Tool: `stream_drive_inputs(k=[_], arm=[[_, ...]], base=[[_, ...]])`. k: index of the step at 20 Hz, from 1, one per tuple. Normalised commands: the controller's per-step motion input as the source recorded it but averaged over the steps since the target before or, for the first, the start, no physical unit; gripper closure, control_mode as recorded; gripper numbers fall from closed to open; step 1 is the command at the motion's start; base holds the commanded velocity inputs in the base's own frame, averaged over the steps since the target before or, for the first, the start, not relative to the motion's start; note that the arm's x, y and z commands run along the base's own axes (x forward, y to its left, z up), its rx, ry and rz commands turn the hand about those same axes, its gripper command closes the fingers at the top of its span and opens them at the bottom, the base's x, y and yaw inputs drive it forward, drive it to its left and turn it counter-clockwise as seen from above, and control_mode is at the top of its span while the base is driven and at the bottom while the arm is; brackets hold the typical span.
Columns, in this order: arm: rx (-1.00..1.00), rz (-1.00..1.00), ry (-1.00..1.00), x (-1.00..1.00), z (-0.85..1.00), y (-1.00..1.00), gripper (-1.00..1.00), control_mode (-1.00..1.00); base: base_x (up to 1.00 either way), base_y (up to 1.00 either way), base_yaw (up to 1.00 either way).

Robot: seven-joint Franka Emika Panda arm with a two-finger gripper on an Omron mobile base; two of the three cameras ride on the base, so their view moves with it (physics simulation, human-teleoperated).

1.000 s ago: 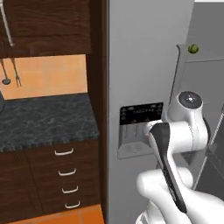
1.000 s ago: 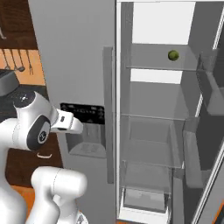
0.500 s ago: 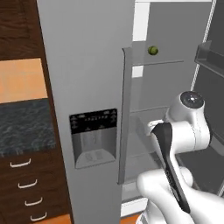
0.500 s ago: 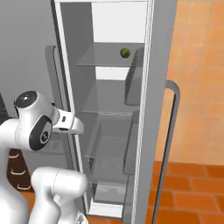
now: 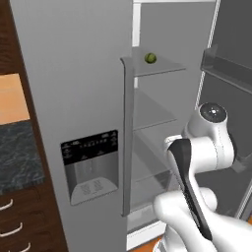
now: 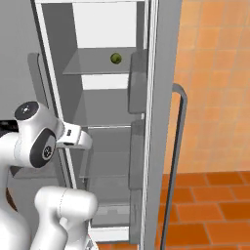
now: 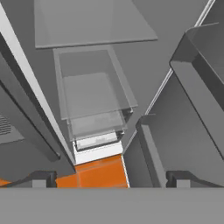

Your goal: Place one lime and one steak in each tupperware on the nearby counter, to pack two identical lunches.

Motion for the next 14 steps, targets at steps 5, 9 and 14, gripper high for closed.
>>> stream_drive_inputs(k=[5,9,14], arm=[[0.00,0.00,0.00,0.00,0.00,0.00,-1.00,1.00],[0.00,0.00,0.00,0.00,0.00,0.00,-1.00,1.00],[0.00,-0.02,-0.03,0.07,0.17,-0.06,-1.00,-1.00]], base=[[0.60,0.00,-0.12],[0.23,0.00,-0.06],[0.00,0.00,0.00]])
